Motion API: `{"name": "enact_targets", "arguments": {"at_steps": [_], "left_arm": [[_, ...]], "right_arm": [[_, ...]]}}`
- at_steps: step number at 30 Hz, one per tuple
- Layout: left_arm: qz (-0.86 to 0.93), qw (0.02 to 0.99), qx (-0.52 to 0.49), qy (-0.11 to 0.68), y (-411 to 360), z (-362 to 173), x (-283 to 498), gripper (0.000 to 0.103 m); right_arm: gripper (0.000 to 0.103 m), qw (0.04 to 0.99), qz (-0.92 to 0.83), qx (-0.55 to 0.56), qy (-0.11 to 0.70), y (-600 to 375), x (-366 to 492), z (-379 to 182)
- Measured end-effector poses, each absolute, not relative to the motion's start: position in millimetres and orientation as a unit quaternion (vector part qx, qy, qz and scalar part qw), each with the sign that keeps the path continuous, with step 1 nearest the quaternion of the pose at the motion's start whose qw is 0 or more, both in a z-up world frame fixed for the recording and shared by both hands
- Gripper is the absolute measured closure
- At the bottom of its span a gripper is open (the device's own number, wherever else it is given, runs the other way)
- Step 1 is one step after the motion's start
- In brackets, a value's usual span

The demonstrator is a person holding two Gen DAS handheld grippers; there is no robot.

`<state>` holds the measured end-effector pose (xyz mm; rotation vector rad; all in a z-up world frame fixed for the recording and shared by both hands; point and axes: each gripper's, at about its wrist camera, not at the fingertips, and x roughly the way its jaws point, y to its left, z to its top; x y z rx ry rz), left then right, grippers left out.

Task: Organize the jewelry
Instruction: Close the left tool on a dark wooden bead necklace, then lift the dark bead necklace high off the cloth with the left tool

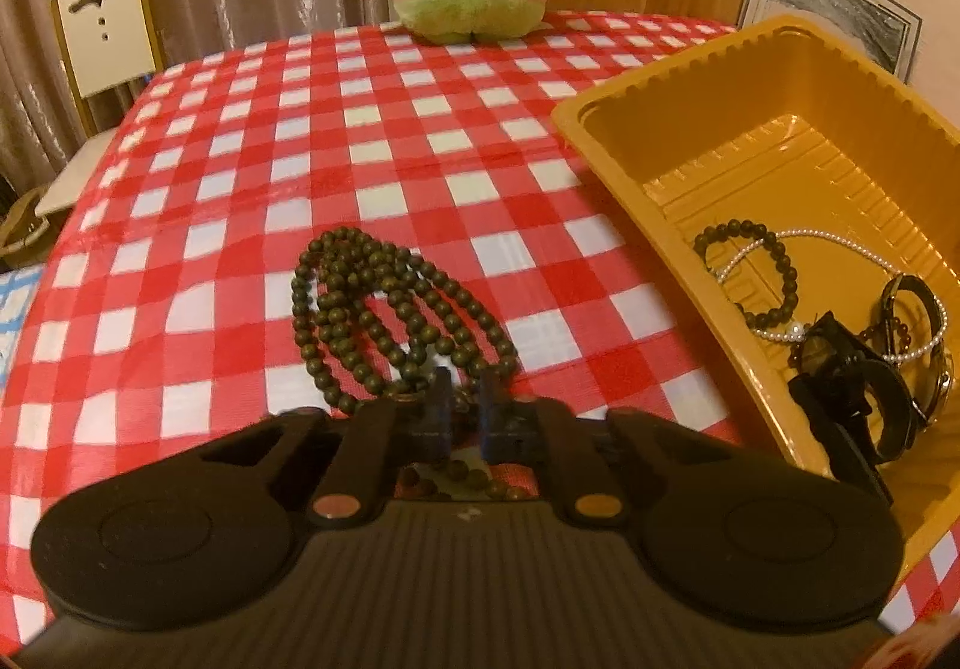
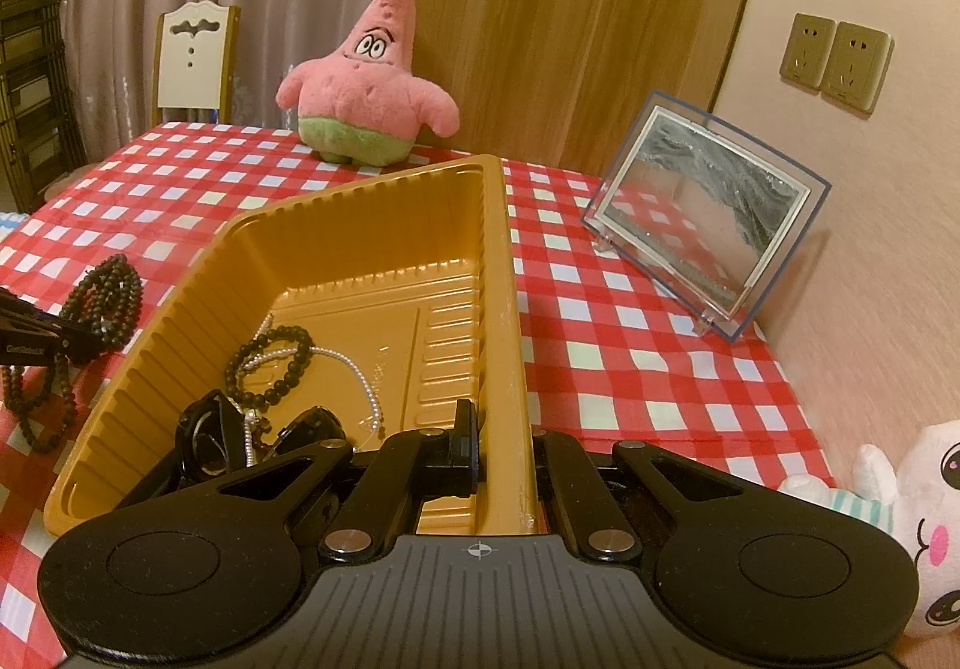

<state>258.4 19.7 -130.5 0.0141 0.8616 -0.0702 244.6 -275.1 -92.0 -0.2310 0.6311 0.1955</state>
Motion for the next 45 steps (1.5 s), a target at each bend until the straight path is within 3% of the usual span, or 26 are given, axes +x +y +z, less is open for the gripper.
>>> {"name": "enact_targets", "arguments": {"at_steps": [12,26,30,45], "left_arm": [[-0.032,0.907,0.009,0.42,20.1,-130.9,247.5,0.103],[-0.022,0.905,-0.005,0.424,25.2,-127.5,259.0,0.096],[-0.027,0.911,-0.025,0.411,27.3,-115.8,254.7,0.082],[0.048,0.895,-0.034,0.443,33.8,-134.4,312.9,0.083]], "right_arm": [[0.1,0.939,0.096,-0.113,0.309,-275.1,244.9,-91.8],[0.1,0.939,0.096,-0.113,0.31,-274.7,243.1,-93.1],[0.1,0.939,0.096,-0.112,0.311,-274.9,244.2,-93.0],[0.1,0.937,0.097,-0.111,0.315,-274.9,248.1,-94.3]]}}
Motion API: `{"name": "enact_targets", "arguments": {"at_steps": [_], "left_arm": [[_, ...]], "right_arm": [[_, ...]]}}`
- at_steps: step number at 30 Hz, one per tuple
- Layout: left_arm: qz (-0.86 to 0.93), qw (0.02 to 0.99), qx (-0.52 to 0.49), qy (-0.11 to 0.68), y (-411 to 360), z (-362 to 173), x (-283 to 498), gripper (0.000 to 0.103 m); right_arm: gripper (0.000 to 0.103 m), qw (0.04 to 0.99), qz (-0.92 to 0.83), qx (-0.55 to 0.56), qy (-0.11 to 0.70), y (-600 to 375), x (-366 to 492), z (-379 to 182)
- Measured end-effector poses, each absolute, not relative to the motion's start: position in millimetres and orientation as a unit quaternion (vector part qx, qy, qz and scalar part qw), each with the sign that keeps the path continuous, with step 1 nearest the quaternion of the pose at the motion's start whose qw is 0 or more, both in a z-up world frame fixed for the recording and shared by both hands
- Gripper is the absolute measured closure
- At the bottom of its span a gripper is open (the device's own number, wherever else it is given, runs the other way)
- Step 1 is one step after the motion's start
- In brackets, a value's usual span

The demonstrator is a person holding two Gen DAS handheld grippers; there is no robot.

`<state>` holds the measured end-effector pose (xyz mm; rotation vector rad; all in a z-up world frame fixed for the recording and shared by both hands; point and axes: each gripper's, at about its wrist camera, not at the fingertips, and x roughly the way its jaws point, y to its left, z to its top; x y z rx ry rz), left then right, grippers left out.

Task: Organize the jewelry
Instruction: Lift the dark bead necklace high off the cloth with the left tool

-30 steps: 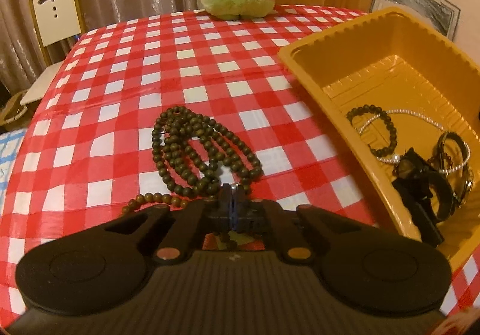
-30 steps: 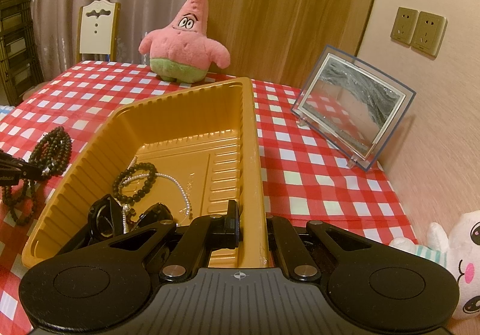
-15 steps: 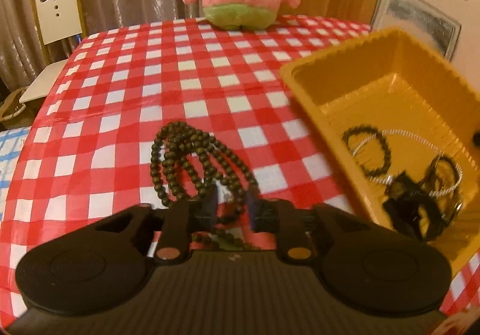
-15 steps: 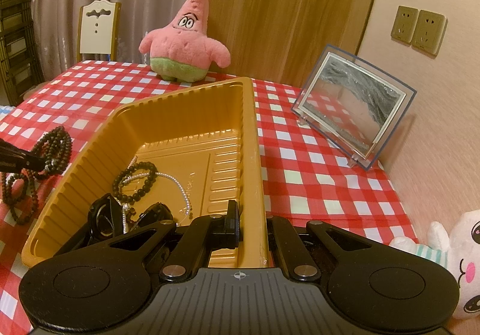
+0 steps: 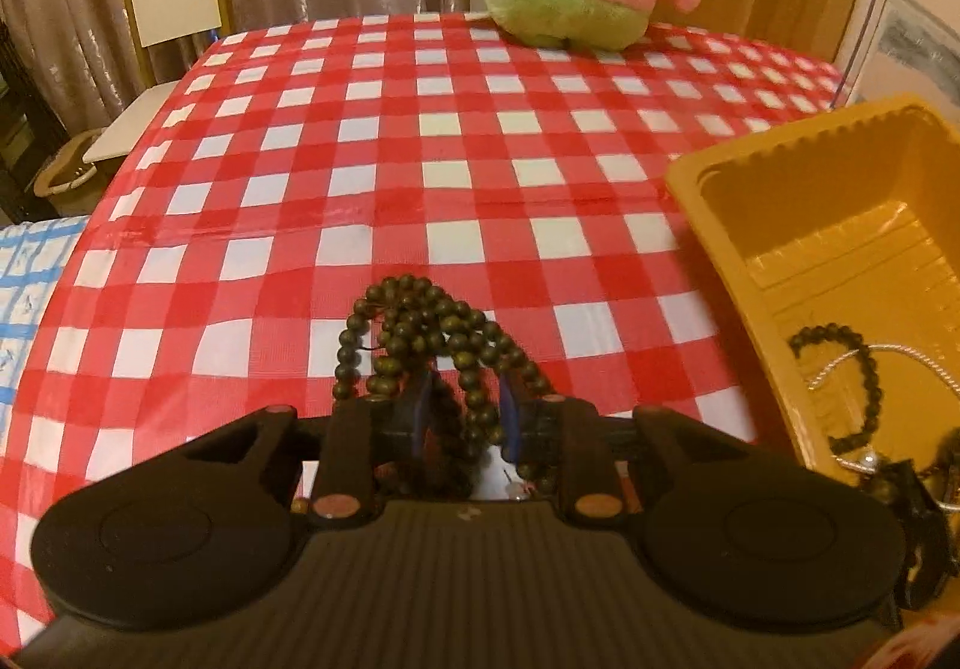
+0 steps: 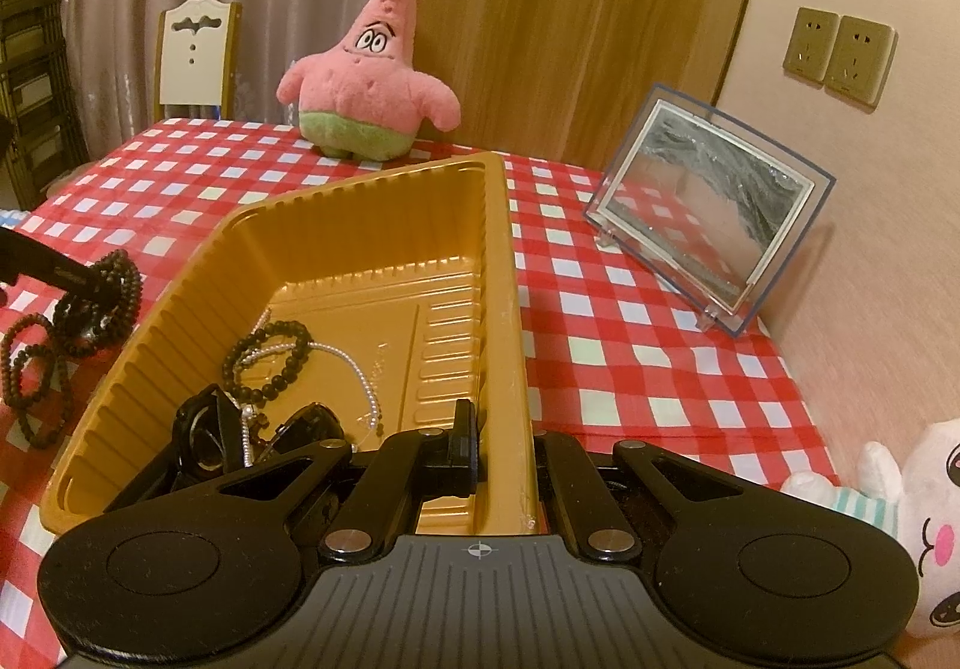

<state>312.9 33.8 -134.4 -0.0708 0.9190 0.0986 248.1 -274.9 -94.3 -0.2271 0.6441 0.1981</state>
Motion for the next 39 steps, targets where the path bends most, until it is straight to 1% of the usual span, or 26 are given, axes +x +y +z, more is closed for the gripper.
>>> {"name": "enact_targets", "arguments": {"at_steps": [2,3,5,6,10,19,29,34,39], "left_arm": [[0.048,0.895,-0.029,0.442,32.0,-136.2,315.5,0.087],[0.047,0.896,-0.024,0.442,30.8,-136.3,316.3,0.09],[0.043,0.895,-0.028,0.442,31.3,-135.0,317.4,0.091],[0.038,0.897,-0.033,0.439,32.6,-132.0,317.2,0.097],[0.01,0.908,-0.051,0.415,36.7,-102.9,314.3,0.097],[-0.036,0.941,-0.077,0.329,62.8,-1.1,293.6,0.097],[-0.064,0.967,-0.083,0.233,80.7,111.3,266.6,0.097],[-0.077,0.974,-0.082,0.199,80.5,151.6,254.0,0.097],[-0.088,0.976,-0.079,0.184,80.7,184.7,247.8,0.097]], "right_arm": [[0.1,0.937,0.097,-0.111,0.315,-275.1,247.9,-94.5],[0.1,0.937,0.097,-0.111,0.315,-274.9,248.2,-94.2],[0.1,0.937,0.097,-0.111,0.316,-274.9,248.2,-94.4],[0.1,0.937,0.097,-0.111,0.316,-274.9,248.3,-94.2],[0.1,0.937,0.097,-0.111,0.315,-274.8,248.6,-93.9],[0.1,0.937,0.099,-0.111,0.316,-273.5,248.8,-93.8],[0.1,0.938,0.101,-0.11,0.314,-273.2,249.7,-94.1],[0.1,0.938,0.102,-0.11,0.314,-274.2,250.4,-94.0],[0.1,0.938,0.102,-0.109,0.314,-274.4,250.8,-93.9]]}}
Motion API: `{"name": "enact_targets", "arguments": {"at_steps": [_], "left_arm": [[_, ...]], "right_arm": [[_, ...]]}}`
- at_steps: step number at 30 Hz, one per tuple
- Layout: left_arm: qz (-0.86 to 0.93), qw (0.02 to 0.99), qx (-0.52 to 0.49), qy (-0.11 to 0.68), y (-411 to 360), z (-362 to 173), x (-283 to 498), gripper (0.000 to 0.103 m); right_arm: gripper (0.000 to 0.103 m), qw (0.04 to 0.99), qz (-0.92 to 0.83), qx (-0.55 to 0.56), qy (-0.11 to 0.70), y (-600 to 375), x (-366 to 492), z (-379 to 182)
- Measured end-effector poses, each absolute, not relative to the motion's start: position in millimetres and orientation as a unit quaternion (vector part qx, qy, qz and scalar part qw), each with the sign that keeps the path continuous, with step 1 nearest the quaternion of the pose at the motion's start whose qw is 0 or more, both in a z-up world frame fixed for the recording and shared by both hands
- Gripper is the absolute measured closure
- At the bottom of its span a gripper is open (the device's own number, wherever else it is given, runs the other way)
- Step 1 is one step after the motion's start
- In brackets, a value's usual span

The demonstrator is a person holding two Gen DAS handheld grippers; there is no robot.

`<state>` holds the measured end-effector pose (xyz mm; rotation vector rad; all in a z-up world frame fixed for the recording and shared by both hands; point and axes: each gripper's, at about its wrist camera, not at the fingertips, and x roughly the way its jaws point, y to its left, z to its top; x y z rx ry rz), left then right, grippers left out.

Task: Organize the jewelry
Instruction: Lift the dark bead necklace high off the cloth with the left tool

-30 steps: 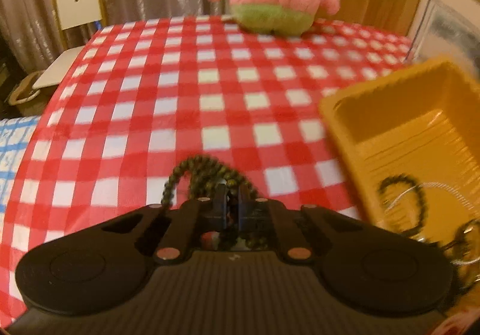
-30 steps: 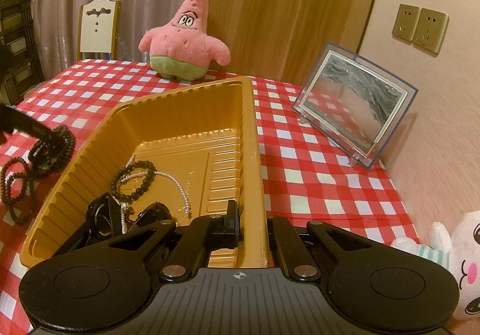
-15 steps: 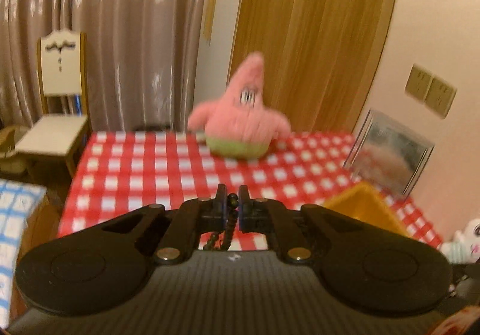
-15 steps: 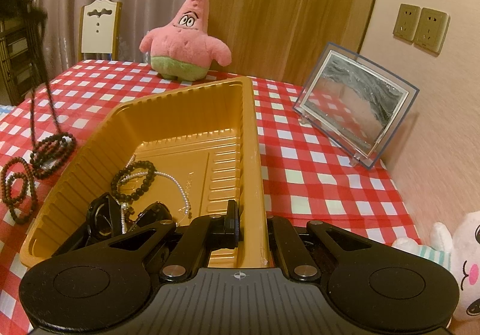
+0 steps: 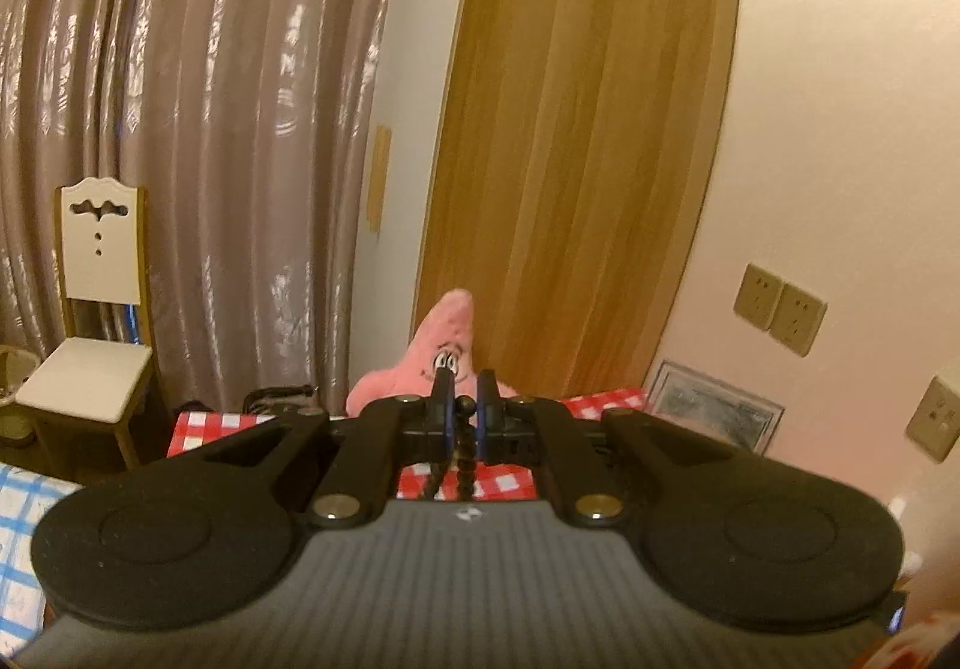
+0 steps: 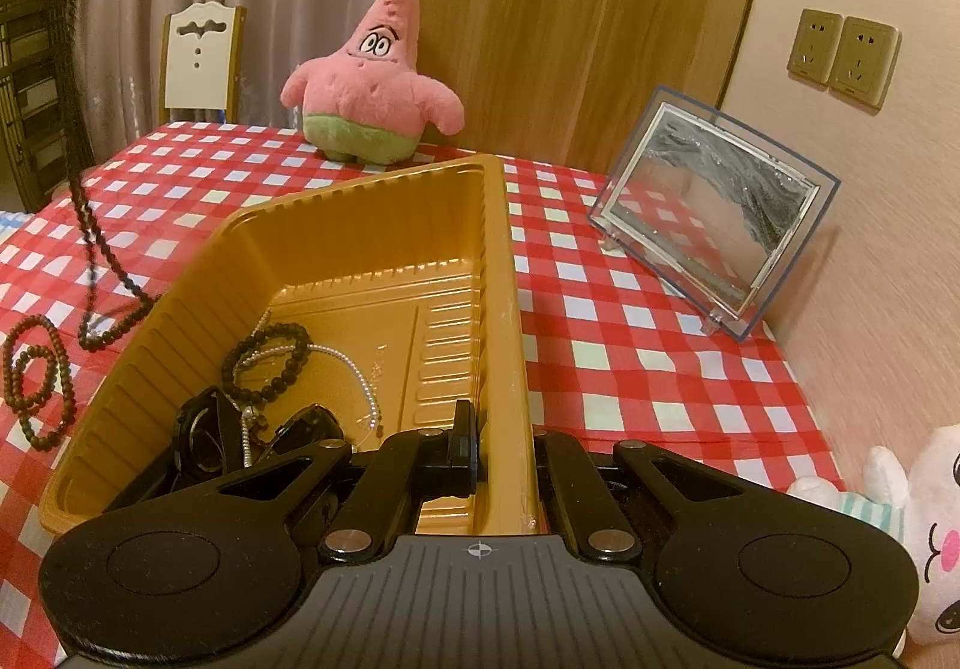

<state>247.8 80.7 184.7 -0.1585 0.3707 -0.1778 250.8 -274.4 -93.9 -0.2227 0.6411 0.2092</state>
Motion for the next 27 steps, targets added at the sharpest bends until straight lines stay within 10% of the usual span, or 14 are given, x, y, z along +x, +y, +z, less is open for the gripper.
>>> {"name": "enact_targets", "arguments": {"at_steps": [27], "left_arm": [[-0.155,0.98,-0.061,0.107,51.3,285.6,217.5,0.097]], "right_arm": [[0.1,0.94,0.109,-0.113,0.302,-269.0,251.0,-86.1]]}}
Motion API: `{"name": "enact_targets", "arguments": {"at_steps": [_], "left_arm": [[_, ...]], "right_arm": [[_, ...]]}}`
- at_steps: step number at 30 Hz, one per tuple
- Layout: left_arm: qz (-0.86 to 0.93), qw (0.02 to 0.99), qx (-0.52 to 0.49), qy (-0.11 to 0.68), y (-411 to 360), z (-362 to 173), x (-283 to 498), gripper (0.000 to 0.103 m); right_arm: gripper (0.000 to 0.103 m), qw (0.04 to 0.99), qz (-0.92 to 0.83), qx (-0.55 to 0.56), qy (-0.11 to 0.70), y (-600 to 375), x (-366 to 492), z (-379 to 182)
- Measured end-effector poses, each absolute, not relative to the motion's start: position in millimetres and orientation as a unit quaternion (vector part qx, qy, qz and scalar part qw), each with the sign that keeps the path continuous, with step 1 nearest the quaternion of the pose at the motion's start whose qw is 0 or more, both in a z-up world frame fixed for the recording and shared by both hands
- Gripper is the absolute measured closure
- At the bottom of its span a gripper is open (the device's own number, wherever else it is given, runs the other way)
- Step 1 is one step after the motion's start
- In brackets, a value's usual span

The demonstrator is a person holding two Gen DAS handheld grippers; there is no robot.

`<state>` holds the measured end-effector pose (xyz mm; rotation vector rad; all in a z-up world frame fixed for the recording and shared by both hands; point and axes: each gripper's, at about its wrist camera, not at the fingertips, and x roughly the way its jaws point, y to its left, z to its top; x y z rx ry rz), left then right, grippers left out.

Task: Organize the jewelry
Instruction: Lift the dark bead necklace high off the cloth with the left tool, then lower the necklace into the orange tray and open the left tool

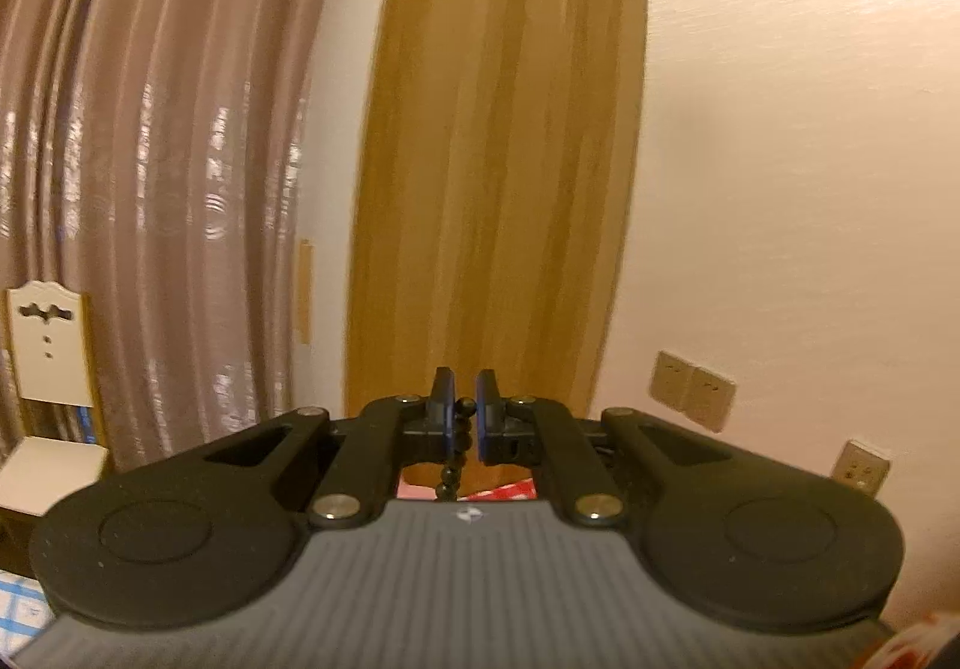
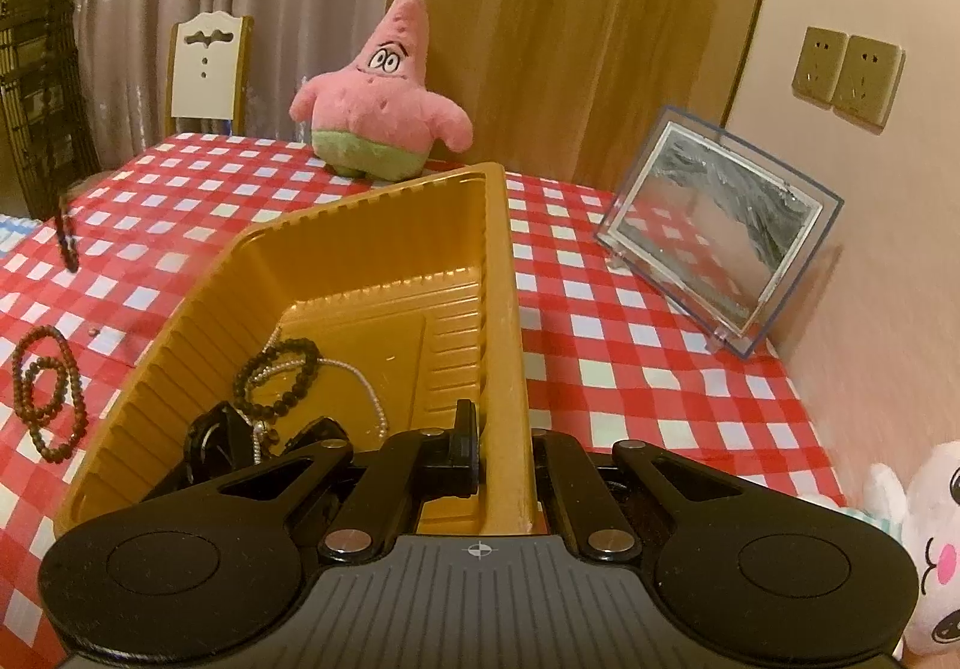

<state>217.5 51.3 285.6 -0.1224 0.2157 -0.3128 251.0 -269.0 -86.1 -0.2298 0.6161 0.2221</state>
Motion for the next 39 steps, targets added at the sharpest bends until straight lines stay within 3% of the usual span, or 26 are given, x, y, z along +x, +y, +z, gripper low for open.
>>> {"name": "enact_targets", "arguments": {"at_steps": [9,17,39], "left_arm": [[-0.227,0.964,-0.078,0.112,11.5,278.0,226.1,0.097],[-0.27,0.945,-0.1,0.155,-27.4,239.9,240.2,0.097],[-0.15,0.876,-0.182,0.42,-81.7,-12.3,280.0,0.098]], "right_arm": [[0.1,0.941,0.109,-0.115,0.299,-267.0,250.4,-83.8],[0.1,0.942,0.111,-0.114,0.296,-264.9,251.4,-81.4],[0.1,0.938,0.126,-0.109,0.303,-261.3,253.4,-88.5]]}}
